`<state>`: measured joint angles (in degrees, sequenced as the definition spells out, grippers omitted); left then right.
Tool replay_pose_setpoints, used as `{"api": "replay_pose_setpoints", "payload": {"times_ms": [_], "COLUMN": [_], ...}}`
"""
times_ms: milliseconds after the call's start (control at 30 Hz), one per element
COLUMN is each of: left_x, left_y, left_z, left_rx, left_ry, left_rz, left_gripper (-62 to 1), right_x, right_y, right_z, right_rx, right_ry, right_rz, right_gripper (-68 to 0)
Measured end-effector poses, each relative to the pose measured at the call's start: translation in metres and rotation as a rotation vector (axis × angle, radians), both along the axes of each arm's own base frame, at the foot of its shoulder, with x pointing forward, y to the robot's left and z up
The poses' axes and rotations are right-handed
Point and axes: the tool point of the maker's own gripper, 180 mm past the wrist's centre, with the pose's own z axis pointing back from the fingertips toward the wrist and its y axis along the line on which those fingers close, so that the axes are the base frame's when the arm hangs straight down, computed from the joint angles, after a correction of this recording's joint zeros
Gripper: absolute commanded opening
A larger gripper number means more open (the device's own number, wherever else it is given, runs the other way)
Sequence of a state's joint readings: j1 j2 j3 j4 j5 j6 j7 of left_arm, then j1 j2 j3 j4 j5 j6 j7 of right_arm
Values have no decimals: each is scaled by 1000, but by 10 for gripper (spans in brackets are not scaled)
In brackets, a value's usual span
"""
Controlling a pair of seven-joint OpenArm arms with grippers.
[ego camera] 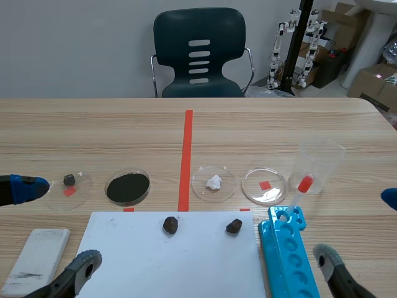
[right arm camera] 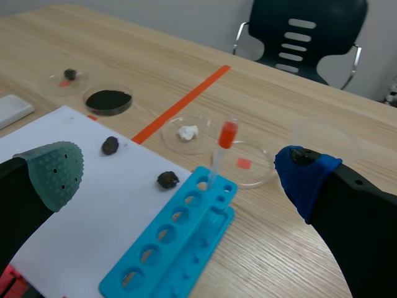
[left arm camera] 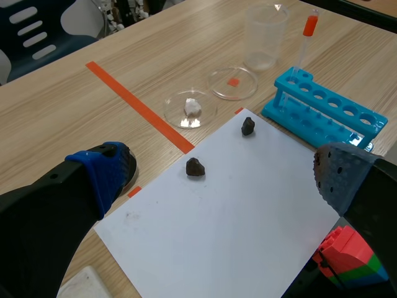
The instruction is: Pick up the dropper by the top with the right hand
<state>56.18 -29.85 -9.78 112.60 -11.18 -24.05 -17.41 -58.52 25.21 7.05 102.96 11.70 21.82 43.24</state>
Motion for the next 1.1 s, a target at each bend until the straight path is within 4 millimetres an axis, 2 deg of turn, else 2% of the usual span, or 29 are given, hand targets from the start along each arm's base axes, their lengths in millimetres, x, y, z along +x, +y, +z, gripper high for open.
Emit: {"api": "replay_pose_setpoints", "payload": {"times_ms": [167, 400, 533, 867, 1033, 1100], "left_x": [0, 0, 0, 0, 0, 0], "left_y": [0, 0, 0, 0, 0, 0], "left_z": [0, 0, 0, 0, 0, 0], "left_rx": [0, 0, 0, 0, 0, 0], "left_ry": [0, 0, 0, 0, 0, 0], "left_rz": [0, 0, 0, 0, 0, 0], "left_gripper": [13, 13, 13, 13, 13, 13], "right_x": [11, 34, 45, 74, 83, 84], "right_y": [-21, -31, -20, 5, 12, 12], "right_z": [-12, -19, -28, -26, -34, -39], "right_rx": [23, 30, 10, 16, 19, 15], "right_ry": [-26, -88, -102, -141, -141, -128], "right_rz": [-76, -178, -214, -230, -228, -223], "right_gripper": [-23, -23, -23, -24, -96, -100]}}
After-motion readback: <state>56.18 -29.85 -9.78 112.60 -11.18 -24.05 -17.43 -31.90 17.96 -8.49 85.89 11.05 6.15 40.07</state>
